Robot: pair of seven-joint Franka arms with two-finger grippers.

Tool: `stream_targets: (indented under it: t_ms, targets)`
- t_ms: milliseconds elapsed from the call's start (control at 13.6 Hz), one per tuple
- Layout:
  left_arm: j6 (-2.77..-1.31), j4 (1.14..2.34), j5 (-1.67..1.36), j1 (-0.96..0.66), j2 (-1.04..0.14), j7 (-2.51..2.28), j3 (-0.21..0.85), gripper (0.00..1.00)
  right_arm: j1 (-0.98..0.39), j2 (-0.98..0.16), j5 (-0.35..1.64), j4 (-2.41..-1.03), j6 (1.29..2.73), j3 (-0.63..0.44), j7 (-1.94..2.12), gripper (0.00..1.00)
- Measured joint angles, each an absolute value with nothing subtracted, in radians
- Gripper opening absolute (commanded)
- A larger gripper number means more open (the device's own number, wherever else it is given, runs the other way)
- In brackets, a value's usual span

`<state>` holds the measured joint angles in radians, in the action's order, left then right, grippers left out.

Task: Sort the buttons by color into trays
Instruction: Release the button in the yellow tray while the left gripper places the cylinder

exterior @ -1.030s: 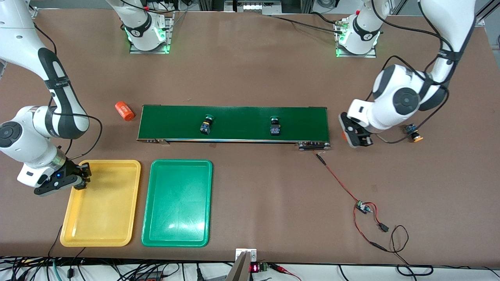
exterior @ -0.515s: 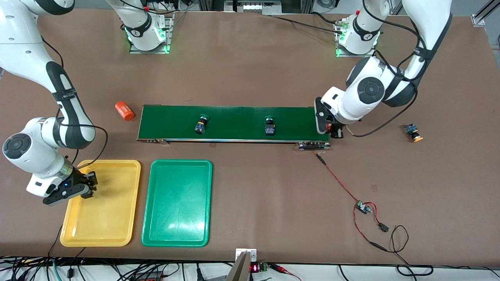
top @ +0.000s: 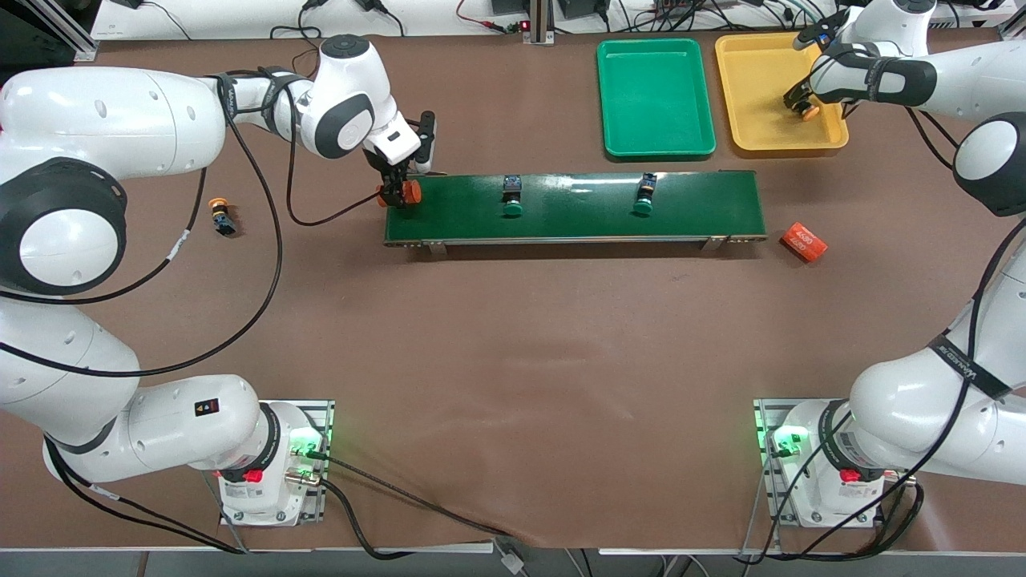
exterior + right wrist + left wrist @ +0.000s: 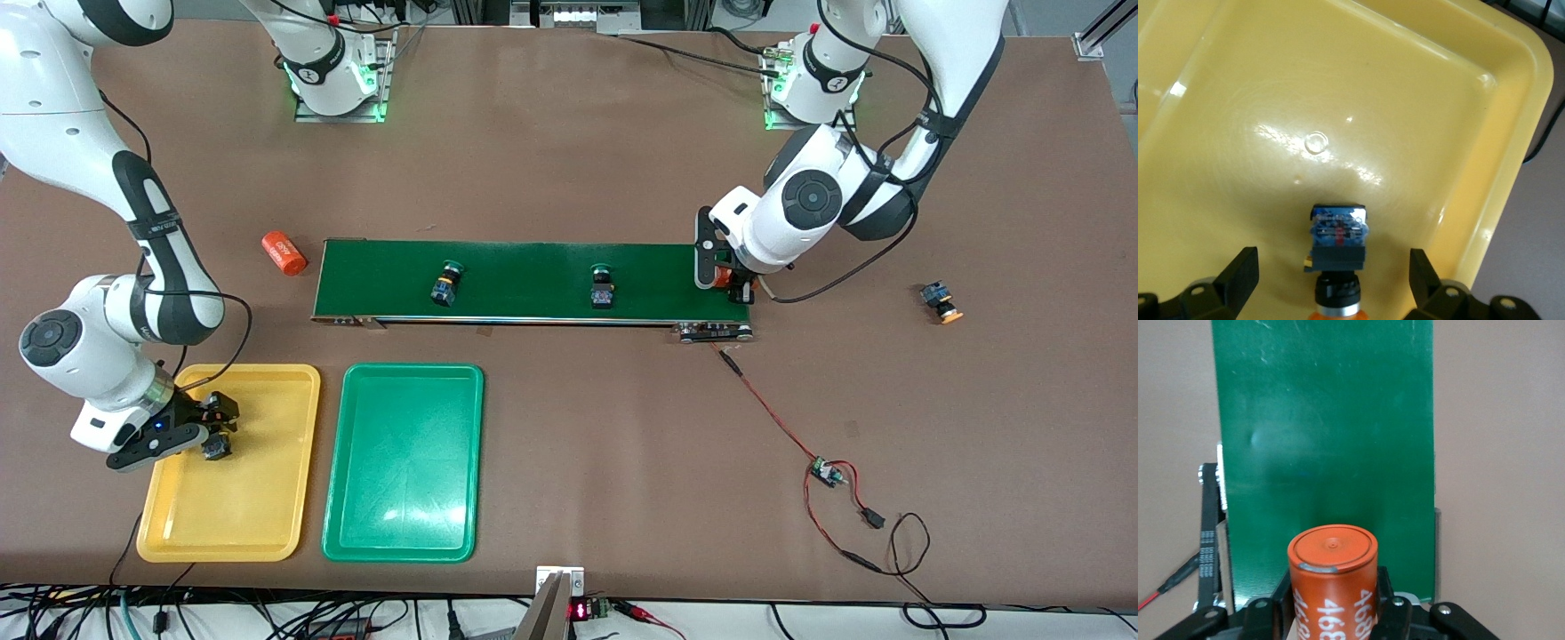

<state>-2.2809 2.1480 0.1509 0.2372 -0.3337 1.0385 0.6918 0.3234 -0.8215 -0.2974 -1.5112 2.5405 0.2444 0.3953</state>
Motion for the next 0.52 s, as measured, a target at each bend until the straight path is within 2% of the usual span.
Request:
stream_targets:
  t_ms: [221,515]
  targets:
    - [-2.285,2.148,0.151,0.207,-0.339,1.032,0.693,0.00,0.276,-0.781,-0.297,-1.491,2.403,0.250,0.257,1.00]
    - [-2.308,2.150,0.151,0.190,-0.350,1.027,0.692,0.00,0.227,-0.662,-0.278,-1.516,2.180,0.251,0.096,1.00]
